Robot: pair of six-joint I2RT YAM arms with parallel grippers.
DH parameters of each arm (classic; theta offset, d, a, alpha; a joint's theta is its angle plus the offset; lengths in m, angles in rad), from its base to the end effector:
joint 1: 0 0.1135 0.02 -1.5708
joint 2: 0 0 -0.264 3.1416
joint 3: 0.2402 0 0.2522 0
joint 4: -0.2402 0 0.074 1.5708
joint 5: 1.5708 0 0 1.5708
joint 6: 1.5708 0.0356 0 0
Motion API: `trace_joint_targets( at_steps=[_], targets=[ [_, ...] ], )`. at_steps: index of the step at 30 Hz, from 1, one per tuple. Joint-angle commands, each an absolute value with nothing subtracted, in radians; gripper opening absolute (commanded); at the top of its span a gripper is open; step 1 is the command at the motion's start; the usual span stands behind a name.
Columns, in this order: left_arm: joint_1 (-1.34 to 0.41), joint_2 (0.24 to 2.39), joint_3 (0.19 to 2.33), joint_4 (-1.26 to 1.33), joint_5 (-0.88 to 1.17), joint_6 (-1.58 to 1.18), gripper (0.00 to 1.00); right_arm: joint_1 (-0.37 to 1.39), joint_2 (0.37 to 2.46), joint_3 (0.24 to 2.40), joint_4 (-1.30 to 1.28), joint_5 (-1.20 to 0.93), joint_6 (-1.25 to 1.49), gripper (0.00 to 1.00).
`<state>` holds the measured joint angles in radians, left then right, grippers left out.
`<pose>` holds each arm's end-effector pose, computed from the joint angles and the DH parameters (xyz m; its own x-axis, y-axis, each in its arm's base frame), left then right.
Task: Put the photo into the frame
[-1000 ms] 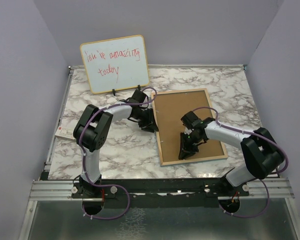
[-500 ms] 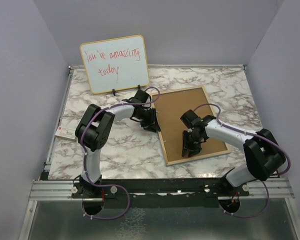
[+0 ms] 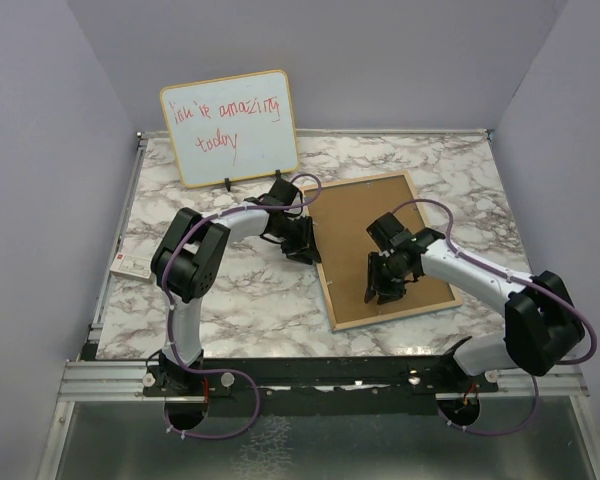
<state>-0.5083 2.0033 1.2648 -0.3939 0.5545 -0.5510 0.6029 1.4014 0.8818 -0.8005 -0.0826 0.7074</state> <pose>0.3372 -0.2093 0.1383 -0.9927 0.0436 -0.1121 0.1048 0.7708 -0.6284 0.2002 0.1414 0.1981 -0.9847 0.1084 -0.1366 0.0762 0.9721 0.2220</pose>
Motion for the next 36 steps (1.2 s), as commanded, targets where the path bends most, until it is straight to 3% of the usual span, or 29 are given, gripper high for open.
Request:
trace_joint_targets(
  at_steps=[1,8,14,22,29,36],
  targets=[
    [-0.485,2.104,1.195,-0.489,0.269,-0.448,0.33,0.603,1.424,0.861,-0.753,-0.127,0.719,0.40],
    [-0.485,2.077,1.201,-0.479,0.290,-0.434,0.35,0.603,1.469,0.834,-0.728,-0.135,0.737,0.39],
    [-0.485,2.020,1.198,-0.439,0.322,-0.421,0.42,0.604,1.466,0.865,-0.646,0.011,0.694,0.37],
    [-0.482,1.787,1.178,-0.378,0.335,-0.463,0.62,0.603,1.591,1.067,-0.576,0.109,0.573,0.36],
    [-0.435,1.619,1.072,-0.380,0.128,-0.514,0.65,0.613,1.786,1.300,-0.637,0.108,0.508,0.37],
    [-0.325,1.490,0.997,-0.377,0.076,-0.553,0.71,0.671,1.986,1.611,-0.798,0.092,0.530,0.43]
  ],
)
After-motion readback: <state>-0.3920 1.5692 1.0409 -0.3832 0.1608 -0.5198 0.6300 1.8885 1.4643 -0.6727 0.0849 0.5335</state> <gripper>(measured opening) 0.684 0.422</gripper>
